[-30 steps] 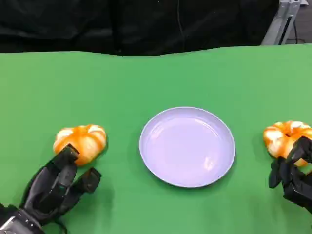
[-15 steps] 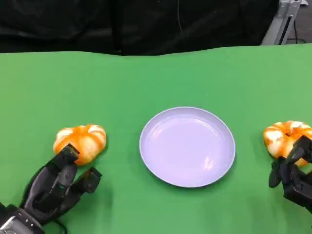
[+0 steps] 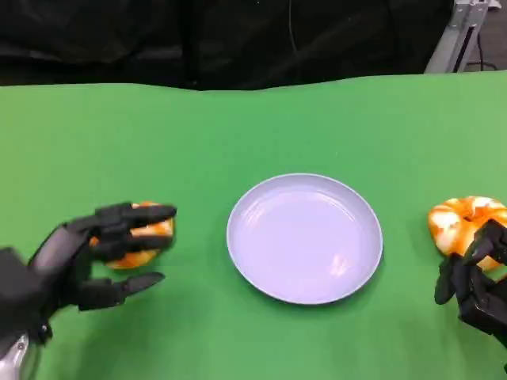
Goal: Grasp the bread from the table and place it into the plate.
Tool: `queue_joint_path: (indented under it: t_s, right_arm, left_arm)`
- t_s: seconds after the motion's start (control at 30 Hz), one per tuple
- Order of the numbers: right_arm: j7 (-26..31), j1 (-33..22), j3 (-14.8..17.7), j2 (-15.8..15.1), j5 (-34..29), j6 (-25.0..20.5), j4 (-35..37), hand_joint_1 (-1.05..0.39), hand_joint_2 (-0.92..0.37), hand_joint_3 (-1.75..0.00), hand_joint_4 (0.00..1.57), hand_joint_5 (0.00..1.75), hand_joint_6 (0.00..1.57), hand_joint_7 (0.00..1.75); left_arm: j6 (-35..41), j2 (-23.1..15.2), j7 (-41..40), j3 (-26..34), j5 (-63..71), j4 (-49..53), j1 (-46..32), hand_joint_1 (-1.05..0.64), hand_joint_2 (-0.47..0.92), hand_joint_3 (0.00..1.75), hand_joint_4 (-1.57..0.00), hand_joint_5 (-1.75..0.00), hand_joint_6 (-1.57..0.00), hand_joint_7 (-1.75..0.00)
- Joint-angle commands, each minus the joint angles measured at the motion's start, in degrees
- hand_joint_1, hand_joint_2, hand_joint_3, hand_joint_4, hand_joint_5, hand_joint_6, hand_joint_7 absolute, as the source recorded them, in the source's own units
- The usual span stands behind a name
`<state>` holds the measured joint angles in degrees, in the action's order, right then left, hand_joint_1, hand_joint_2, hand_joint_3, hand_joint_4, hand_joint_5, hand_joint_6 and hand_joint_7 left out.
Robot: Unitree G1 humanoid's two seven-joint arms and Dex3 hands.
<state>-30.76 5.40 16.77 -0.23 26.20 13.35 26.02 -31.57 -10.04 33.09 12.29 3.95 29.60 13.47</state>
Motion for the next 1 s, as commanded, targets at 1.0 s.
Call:
queue_joint_path:
  t_s: [1.0]
  right_arm:
    - [0.74, -0.58, -0.28, -0.5, 0.09, 0.19, -2.13, -0.02, -0.44, -1.42, 0.92, 1.75, 0.78, 1.68]
  left_arm:
    - [16.82, -10.9, -39.57, -38.24, 49.82, 23.85, 25.47, -1.05, 0.92, 0.1, -0.3, 0.0, -0.29, 0.0]
